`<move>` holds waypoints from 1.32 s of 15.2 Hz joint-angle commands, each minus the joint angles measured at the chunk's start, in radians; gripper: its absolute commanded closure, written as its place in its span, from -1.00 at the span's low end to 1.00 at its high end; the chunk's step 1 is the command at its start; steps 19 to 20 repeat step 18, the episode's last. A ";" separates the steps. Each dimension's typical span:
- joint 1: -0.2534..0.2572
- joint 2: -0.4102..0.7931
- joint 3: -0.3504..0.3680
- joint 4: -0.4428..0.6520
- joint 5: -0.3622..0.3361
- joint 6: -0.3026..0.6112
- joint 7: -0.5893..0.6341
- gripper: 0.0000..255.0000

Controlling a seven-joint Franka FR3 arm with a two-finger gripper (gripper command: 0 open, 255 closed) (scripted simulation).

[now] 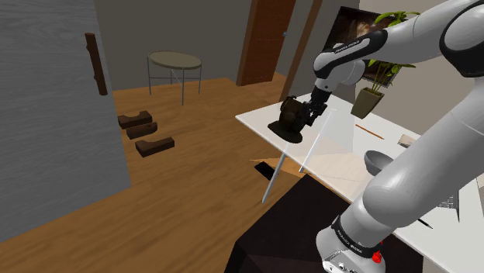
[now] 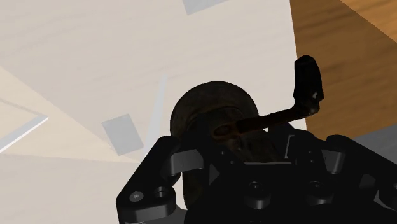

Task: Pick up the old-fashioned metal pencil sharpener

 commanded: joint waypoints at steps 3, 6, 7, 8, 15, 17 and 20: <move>-0.001 -0.015 0.002 0.012 -0.010 -0.027 0.009 1.00; -0.002 -0.037 0.006 0.034 -0.022 -0.068 0.020 1.00; -0.002 -0.044 0.008 0.042 -0.025 -0.081 0.024 1.00; -0.002 -0.050 0.009 0.050 -0.029 -0.095 0.027 1.00; -0.002 -0.088 0.019 0.112 -0.046 -0.190 0.047 1.00; -0.002 -0.093 0.021 0.124 -0.049 -0.205 0.049 1.00; -0.002 -0.093 0.021 0.124 -0.049 -0.205 0.049 1.00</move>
